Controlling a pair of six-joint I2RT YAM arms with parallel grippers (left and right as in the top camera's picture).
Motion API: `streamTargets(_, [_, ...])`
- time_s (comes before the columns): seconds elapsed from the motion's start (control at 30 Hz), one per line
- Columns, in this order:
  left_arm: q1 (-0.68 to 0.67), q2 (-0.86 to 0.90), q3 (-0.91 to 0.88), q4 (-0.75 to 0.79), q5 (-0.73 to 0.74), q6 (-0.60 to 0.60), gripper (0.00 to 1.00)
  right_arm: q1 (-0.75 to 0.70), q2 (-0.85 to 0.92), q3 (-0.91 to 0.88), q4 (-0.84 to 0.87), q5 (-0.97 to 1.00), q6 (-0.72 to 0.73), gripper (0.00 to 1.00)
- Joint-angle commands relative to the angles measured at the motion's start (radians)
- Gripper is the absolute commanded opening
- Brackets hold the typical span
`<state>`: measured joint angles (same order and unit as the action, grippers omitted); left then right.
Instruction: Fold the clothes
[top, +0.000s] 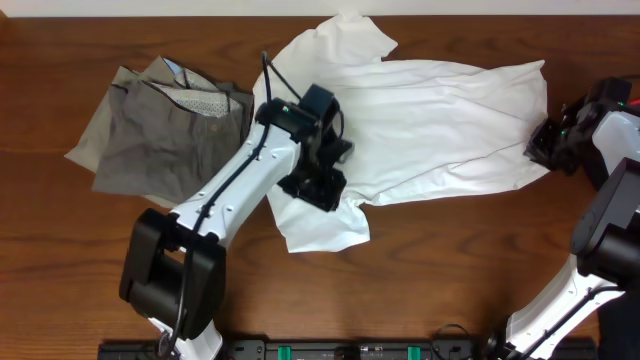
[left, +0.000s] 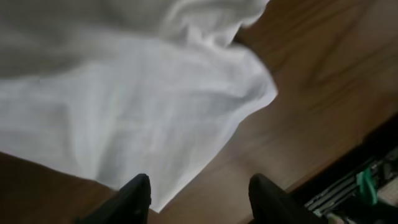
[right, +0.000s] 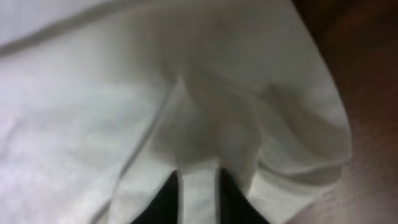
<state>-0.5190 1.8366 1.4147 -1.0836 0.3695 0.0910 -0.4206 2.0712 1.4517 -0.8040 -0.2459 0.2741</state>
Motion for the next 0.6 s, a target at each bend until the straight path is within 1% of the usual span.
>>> streamTargets(0.0, [0.000, 0.008, -0.077, 0.040, -0.019, -0.042, 0.53, -0.027, -0.034, -0.005, -0.033, 0.003, -0.029, 0.35])
streamTargets(0.1, [-0.001, 0.008, -0.136, 0.109, -0.018, -0.082, 0.54, -0.043, -0.053, -0.005, -0.069, 0.003, -0.029, 0.43])
streamTargets(0.23, [-0.010, 0.008, -0.202, 0.195, -0.018, -0.117, 0.54, -0.050, -0.059, -0.006, -0.114, 0.003, -0.057, 0.48])
streamTargets(0.43, [-0.022, 0.008, -0.258, 0.211, -0.023, -0.120, 0.54, -0.048, -0.058, -0.008, -0.109, 0.007, -0.063, 0.51])
streamTargets(0.57, [-0.022, 0.008, -0.284, 0.204, -0.023, -0.123, 0.54, -0.048, -0.058, -0.008, -0.137, 0.028, -0.063, 0.56])
